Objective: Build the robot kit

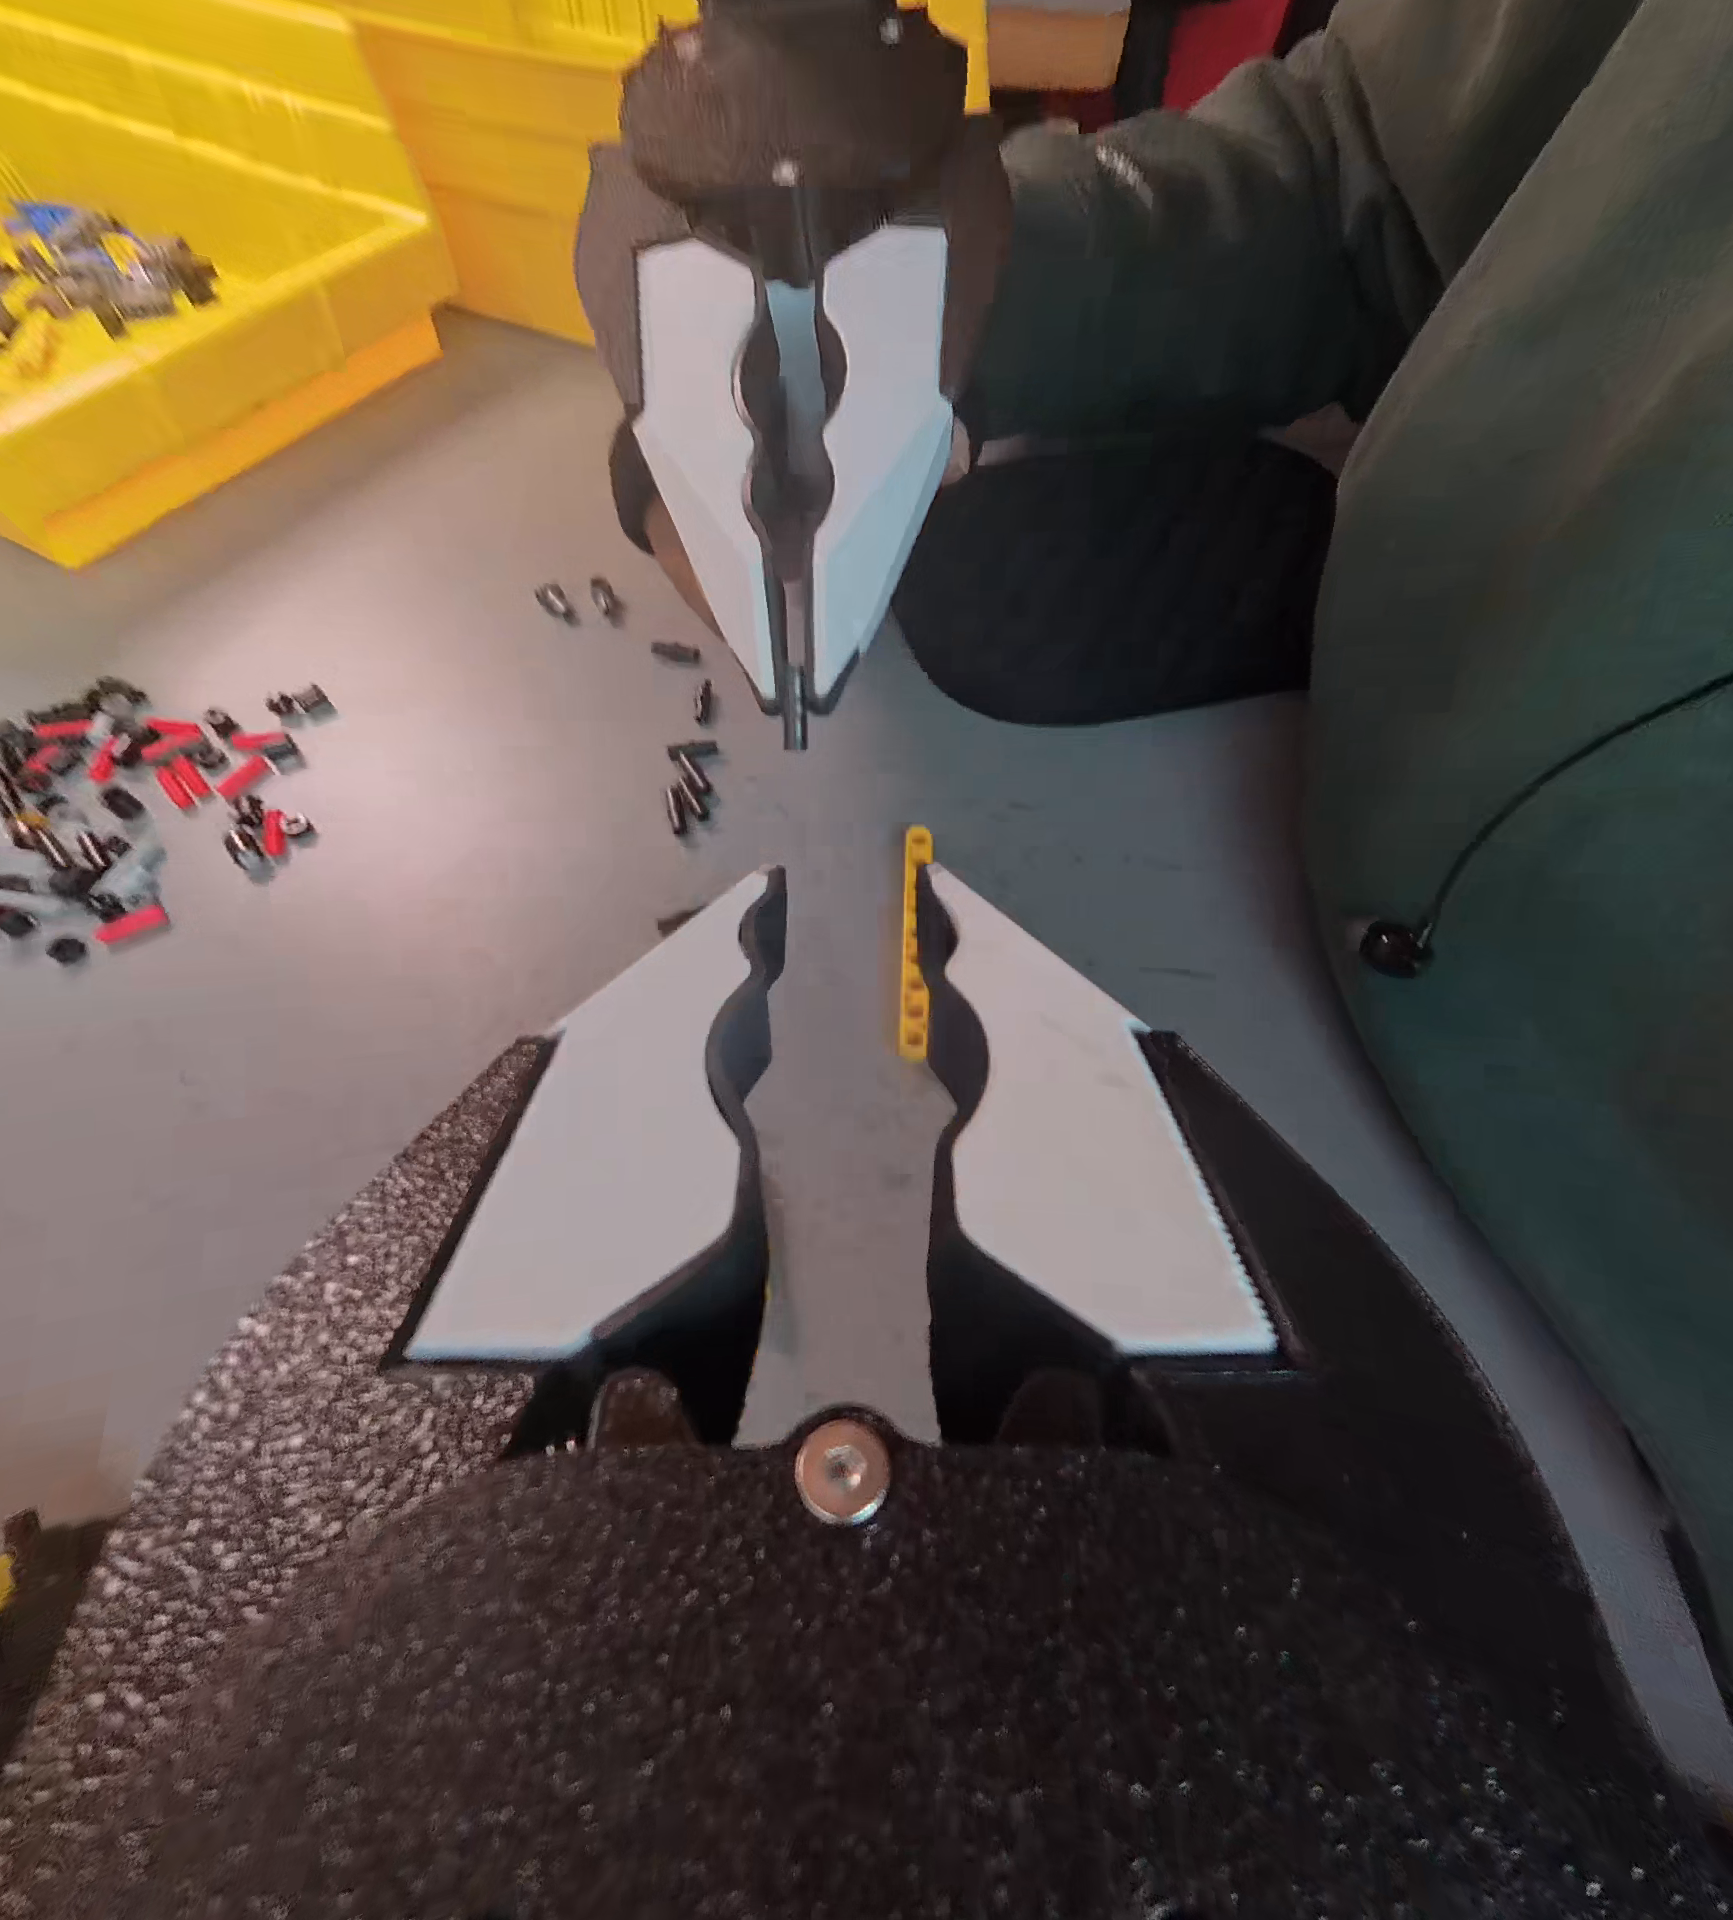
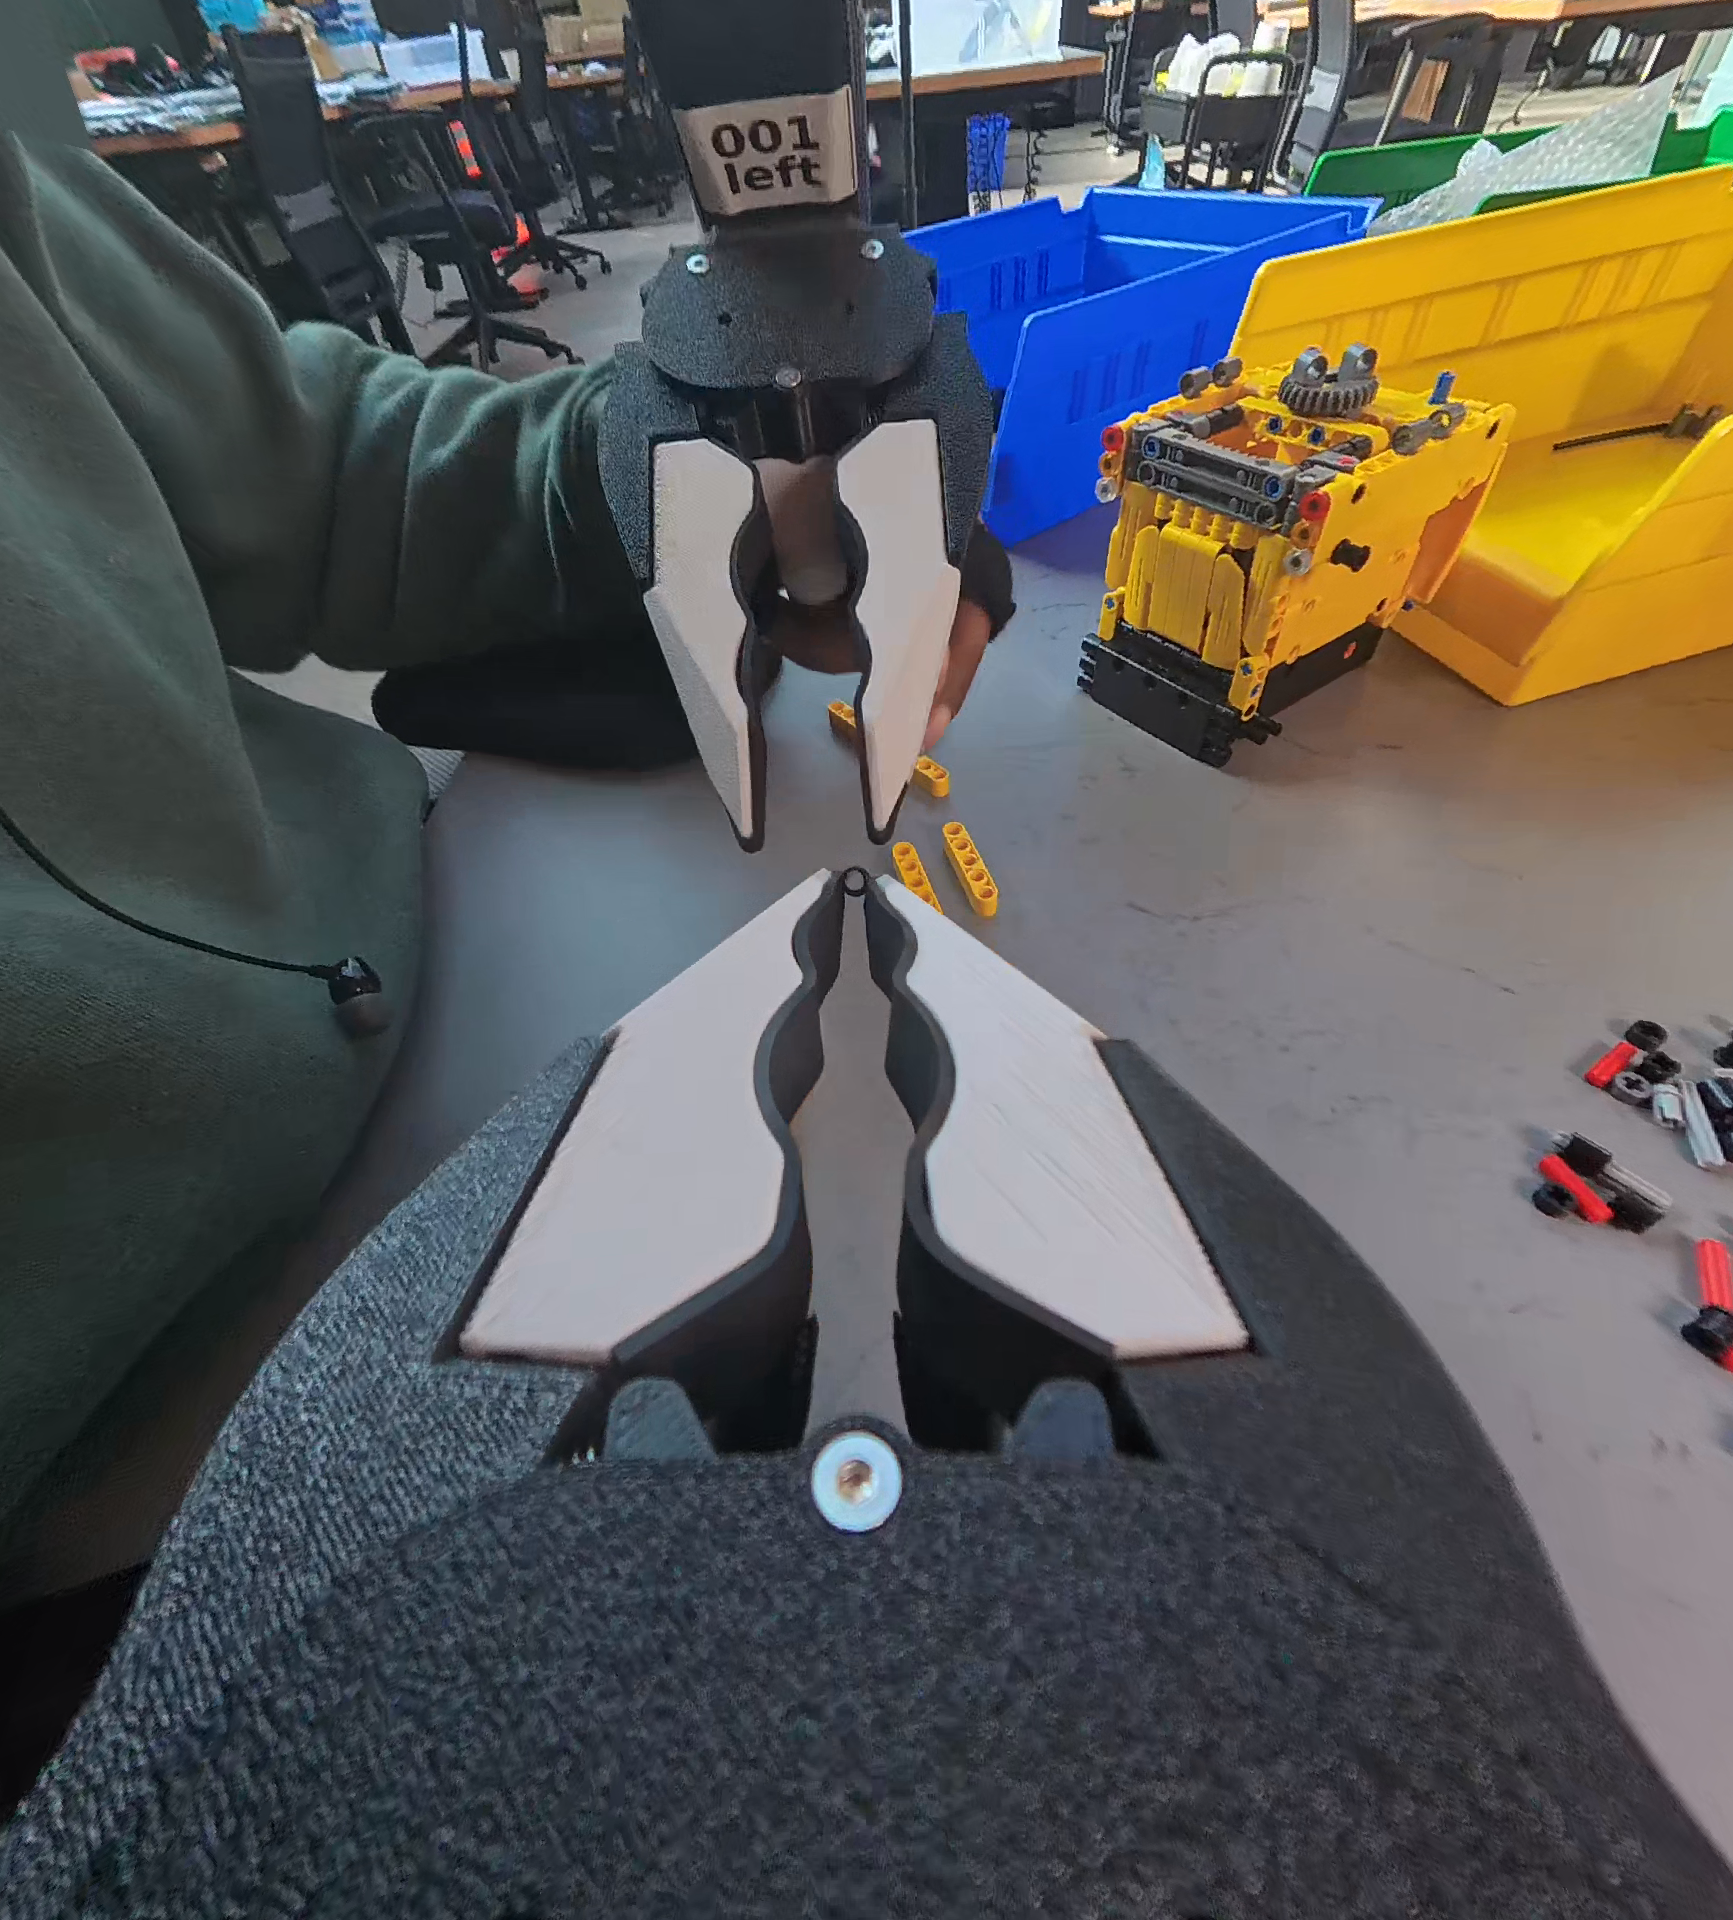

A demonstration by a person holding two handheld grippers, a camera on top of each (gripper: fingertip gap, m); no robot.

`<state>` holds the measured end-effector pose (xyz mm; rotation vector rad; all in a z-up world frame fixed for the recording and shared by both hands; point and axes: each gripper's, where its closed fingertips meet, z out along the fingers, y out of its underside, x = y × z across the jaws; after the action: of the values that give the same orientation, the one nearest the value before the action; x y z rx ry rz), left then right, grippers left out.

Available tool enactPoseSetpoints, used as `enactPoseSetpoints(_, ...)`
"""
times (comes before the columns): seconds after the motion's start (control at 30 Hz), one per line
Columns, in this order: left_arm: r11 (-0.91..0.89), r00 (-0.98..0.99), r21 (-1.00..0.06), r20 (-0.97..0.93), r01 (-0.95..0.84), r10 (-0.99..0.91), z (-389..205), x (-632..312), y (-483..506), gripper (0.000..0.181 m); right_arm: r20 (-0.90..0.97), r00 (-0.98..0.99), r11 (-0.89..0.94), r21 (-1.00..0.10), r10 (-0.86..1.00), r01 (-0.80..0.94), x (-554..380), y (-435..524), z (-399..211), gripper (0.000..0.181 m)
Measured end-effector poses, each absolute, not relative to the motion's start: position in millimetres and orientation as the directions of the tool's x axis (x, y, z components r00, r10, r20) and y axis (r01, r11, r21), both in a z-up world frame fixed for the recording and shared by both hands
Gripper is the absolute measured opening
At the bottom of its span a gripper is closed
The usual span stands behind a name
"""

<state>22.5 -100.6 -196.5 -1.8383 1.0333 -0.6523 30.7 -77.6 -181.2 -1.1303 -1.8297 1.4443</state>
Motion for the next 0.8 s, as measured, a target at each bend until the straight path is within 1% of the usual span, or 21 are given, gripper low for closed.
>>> enactPoseSetpoints(0.17, -0.366, 0.499, -0.805, 0.101, -0.468, -0.861, -232.6, 18.5, -127.8, 0.033, -0.130, -0.462, 0.025, -0.949, 0.877, 0.315, 27.7, -66.2, -184.6, 0.004)
enactPoseSetpoints(0.3, -0.367, 0.504, -0.761, 0.061, -0.535, -0.861, -251.6, 22.3, -128.9, 0.034, -0.087, -0.458, 0.074, -0.944, 0.885, 0.322, 26.3, -63.1, -192.4, 0.003)
enactPoseSetpoints(0.33, -0.366, 0.504, -0.753, 0.053, -0.547, -0.862, -254.2, 22.8, -128.0, 0.032, -0.082, -0.455, 0.079, -0.943, 0.887, 0.323, 25.8, -63.2, -193.4, 0.003)
enactPoseSetpoints(0.4, -0.363, 0.510, -0.738, 0.030, -0.568, -0.860, -259.1, 22.3, -124.9, 0.024, -0.069, -0.449, 0.090, -0.942, 0.891, 0.324, 25.2, -63.0, -194.6, 0.003)
enactPoseSetpoints(0.53, -0.366, 0.519, -0.716, 0.006, -0.594, -0.855, -267.6, 21.2, -122.8, 0.015, -0.061, -0.442, 0.101, -0.938, 0.895, 0.332, 25.6, -61.1, -196.1, 0.003)
enactPoseSetpoints(0.6, -0.358, 0.520, -0.719, -0.007, -0.596, -0.854, -267.9, 22.7, -121.6, 0.004, -0.067, -0.434, 0.096, -0.935, 0.898, 0.342, 25.5, -58.9, -198.3, 0.003)
enactPoseSetpoints(0.7, -0.365, 0.537, -0.721, -0.013, -0.589, -0.843, -268.0, 25.1, -117.9, 0.000, -0.071, -0.436, 0.099, -0.930, 0.897, 0.355, 26.0, -58.9, -201.2, 0.003)
enactPoseSetpoints(0.8, -0.369, 0.551, -0.725, -0.018, -0.582, -0.834, -268.2, 30.1, -114.0, 0.000, -0.063, -0.443, 0.113, -0.926, 0.894, 0.360, 26.3, -61.3, -203.0, 0.003)
